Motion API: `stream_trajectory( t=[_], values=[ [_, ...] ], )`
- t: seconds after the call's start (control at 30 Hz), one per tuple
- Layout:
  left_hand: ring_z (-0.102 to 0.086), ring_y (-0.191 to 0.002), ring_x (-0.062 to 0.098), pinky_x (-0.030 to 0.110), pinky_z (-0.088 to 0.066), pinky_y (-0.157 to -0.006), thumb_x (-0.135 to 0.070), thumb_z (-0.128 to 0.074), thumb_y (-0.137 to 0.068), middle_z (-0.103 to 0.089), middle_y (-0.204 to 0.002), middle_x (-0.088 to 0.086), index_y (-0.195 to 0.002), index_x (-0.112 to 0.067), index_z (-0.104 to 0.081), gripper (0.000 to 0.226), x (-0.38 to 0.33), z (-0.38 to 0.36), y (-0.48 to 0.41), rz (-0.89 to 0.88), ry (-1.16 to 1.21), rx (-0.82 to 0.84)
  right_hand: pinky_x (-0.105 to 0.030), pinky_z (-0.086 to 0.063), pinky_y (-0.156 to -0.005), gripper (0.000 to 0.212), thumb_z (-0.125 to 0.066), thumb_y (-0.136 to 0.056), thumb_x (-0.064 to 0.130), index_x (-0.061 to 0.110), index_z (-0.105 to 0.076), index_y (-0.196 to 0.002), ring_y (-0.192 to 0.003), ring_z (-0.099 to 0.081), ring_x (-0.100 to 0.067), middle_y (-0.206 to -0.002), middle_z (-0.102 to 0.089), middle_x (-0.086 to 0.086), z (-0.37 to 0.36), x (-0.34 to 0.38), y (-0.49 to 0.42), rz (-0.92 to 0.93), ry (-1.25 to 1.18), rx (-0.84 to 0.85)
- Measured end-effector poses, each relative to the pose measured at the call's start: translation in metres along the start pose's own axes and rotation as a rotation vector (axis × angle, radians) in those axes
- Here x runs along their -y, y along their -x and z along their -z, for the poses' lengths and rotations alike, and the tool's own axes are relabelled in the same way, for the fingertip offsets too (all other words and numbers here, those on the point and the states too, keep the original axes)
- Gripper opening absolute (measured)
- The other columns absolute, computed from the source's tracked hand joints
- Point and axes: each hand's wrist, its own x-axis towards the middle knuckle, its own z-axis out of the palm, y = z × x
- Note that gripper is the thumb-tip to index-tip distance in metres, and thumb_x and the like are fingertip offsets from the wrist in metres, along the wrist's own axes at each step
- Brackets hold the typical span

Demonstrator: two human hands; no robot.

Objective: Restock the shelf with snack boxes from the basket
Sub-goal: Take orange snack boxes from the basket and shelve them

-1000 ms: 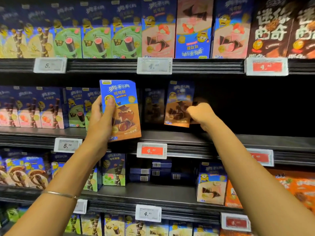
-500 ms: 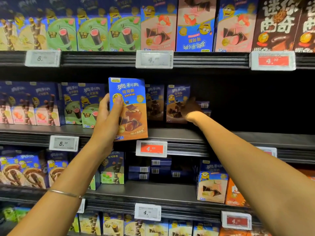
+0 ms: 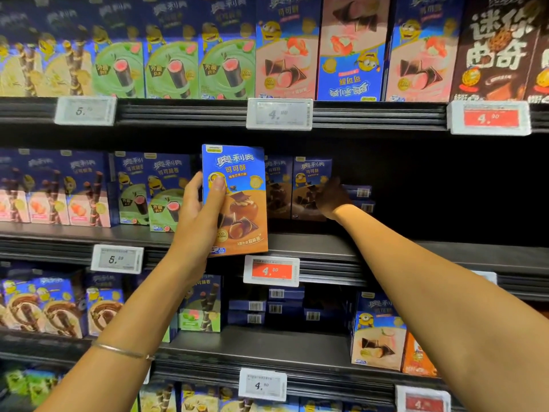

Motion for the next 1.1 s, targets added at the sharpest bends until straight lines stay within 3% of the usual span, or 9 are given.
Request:
stream_trajectory(
  t=[0.27,0.4,0.47,0.53,0.6,0.7,0.77,0.93,1.1],
  values=[
    [-0.081,-0.096,0.014,0.027,-0.065,-0.067,-0.056,-0.058,-0.100,-0.079,-0.120,-0.004,-0.150,-0.027,-0.047,0.059,0.000,-0.008,0.002,0.034,0.053,0.005,-0.044,-0.045,-0.109,0.067,-0.067,-0.097,0.029,0.002,-0.036,-0.149,-0.133,-0.052,-0.037,-0.148,-0.050,-0.020,0.004,-0.003,0.003,0.002,0.034,0.068],
    [-0.081,-0.095,0.013,0.026,-0.064,-0.068,-0.057,-0.060,-0.096,-0.081,-0.113,-0.008,-0.145,-0.028,-0.050,0.057,-0.003,-0.012,0.003,0.032,0.083,0.019,-0.046,-0.039,-0.114,0.094,-0.068,-0.094,0.039,0.003,-0.012,-0.159,-0.142,-0.038,-0.043,-0.158,-0.029,-0.026,0.012,0.015,0.020,-0.096,0.066,-0.065],
    [-0.081,-0.097,0.014,0.028,-0.065,-0.070,-0.058,-0.061,-0.094,-0.082,-0.113,-0.009,-0.145,-0.028,-0.049,0.060,-0.004,-0.015,0.005,0.038,0.105,0.012,-0.045,-0.042,-0.111,0.083,-0.071,-0.090,0.036,0.004,-0.028,-0.153,-0.137,-0.043,-0.043,-0.152,-0.037,-0.024,0.018,0.031,0.042,-0.076,0.047,-0.128],
    [-0.081,-0.098,0.015,0.029,-0.065,-0.071,-0.053,-0.059,-0.102,-0.081,-0.113,-0.008,-0.146,-0.029,-0.049,0.051,-0.003,-0.020,0.005,0.049,0.127,0.010,-0.038,-0.050,-0.095,0.044,-0.066,-0.092,0.032,0.007,-0.056,-0.127,-0.119,-0.056,-0.038,-0.129,-0.059,-0.017,0.021,0.045,0.071,0.040,-0.049,-0.116],
    [-0.081,-0.100,0.016,0.030,-0.065,-0.073,-0.051,-0.059,-0.105,-0.081,-0.117,-0.006,-0.151,-0.028,-0.046,0.053,-0.002,-0.026,0.006,0.053,0.133,0.011,-0.034,-0.054,-0.079,0.019,-0.062,-0.096,0.034,0.016,-0.064,-0.102,-0.099,-0.065,-0.026,-0.101,-0.069,-0.004,0.025,0.058,0.106,0.143,-0.321,-0.072],
    [-0.080,-0.104,0.018,0.031,-0.065,-0.075,-0.050,-0.062,-0.104,-0.078,-0.126,-0.002,-0.157,-0.026,-0.041,0.062,-0.004,-0.033,0.009,0.043,0.142,0.010,-0.035,-0.059,-0.084,0.025,-0.056,-0.101,0.046,0.022,-0.063,-0.102,-0.097,-0.072,-0.013,-0.102,-0.076,0.004,0.035,0.073,0.150,0.140,-0.709,0.166],
    [-0.080,-0.104,0.018,0.029,-0.065,-0.074,-0.048,-0.062,-0.105,-0.078,-0.126,-0.002,-0.156,-0.025,-0.042,0.060,-0.005,-0.035,0.012,0.033,0.160,0.008,-0.025,-0.061,-0.073,0.033,-0.052,-0.102,0.049,0.020,-0.064,-0.110,-0.095,-0.074,-0.005,-0.101,-0.078,0.008,0.039,0.075,0.170,0.149,-0.805,0.262],
    [-0.080,-0.101,0.017,0.027,-0.064,-0.072,-0.042,-0.060,-0.106,-0.080,-0.119,-0.004,-0.152,-0.024,-0.046,0.052,-0.007,-0.041,0.020,0.011,0.169,0.014,-0.029,-0.063,-0.078,0.037,-0.069,-0.095,0.039,0.016,-0.064,-0.122,-0.097,-0.074,-0.011,-0.114,-0.073,0.002,0.042,0.066,0.198,0.219,-0.668,0.228],
    [-0.079,-0.104,0.014,0.025,-0.064,-0.073,-0.041,-0.064,-0.105,-0.076,-0.127,-0.003,-0.154,-0.025,-0.043,0.056,-0.012,-0.045,0.023,-0.007,0.151,0.000,-0.038,-0.065,-0.076,0.033,-0.073,-0.093,0.029,0.014,-0.064,-0.121,-0.094,-0.076,-0.014,-0.109,-0.074,-0.003,0.050,0.056,0.201,0.177,-0.670,0.282]
  ],
)
